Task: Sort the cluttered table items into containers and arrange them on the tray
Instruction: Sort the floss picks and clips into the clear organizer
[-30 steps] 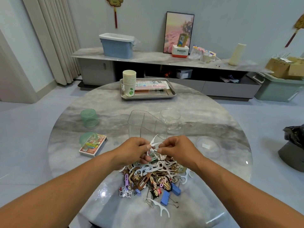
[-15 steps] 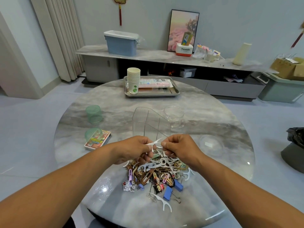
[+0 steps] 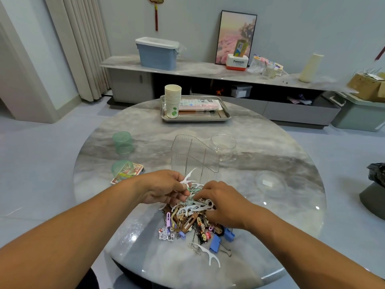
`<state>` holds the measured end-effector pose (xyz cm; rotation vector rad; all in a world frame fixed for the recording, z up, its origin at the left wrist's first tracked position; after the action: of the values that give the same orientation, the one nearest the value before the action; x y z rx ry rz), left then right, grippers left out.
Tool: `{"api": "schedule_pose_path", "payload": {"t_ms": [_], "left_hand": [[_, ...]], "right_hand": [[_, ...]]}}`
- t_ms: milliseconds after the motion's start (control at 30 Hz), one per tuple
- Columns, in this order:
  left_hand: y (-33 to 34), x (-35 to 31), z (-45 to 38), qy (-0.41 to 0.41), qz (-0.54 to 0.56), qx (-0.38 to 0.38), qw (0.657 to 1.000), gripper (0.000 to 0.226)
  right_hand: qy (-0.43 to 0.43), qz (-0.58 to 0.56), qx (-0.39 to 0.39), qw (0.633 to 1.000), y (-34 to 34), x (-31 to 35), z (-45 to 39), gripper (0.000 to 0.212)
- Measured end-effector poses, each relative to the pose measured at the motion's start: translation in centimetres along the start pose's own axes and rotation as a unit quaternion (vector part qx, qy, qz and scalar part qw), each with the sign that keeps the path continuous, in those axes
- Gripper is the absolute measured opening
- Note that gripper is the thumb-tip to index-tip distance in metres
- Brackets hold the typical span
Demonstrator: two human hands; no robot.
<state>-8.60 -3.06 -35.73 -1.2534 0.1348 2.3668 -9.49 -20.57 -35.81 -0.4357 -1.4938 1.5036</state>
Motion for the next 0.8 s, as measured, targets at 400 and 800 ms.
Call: {"api": "schedule_pose_path", "payload": {"t_ms": [400, 800], "left_hand": [[-0.8, 0.6, -0.4, -0.017, 0.004, -0.048, 0.999, 0.019], [-1.3, 0.3, -0.3, -0.024, 0.05, -0.056, 0.997, 0.019]], "right_hand": [[-0.082, 0.115, -0.035, 0.989, 0.9, 1.2, -2.0, 0.047], [-0.042, 0.081, -0.096, 0.991, -0.3, -0.1, -2.1, 0.03]]}}
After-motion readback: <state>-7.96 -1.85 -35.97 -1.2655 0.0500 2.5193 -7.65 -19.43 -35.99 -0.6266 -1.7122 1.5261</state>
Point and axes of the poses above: each hand's wrist, its own z-axis away from the middle knuckle, its own y-axis out of the palm, x = y × z, the point moved 5 cm from there along -z, towards the middle knuckle, and after that the axes turned 7 degrees about -z, right-handed, at the moved point
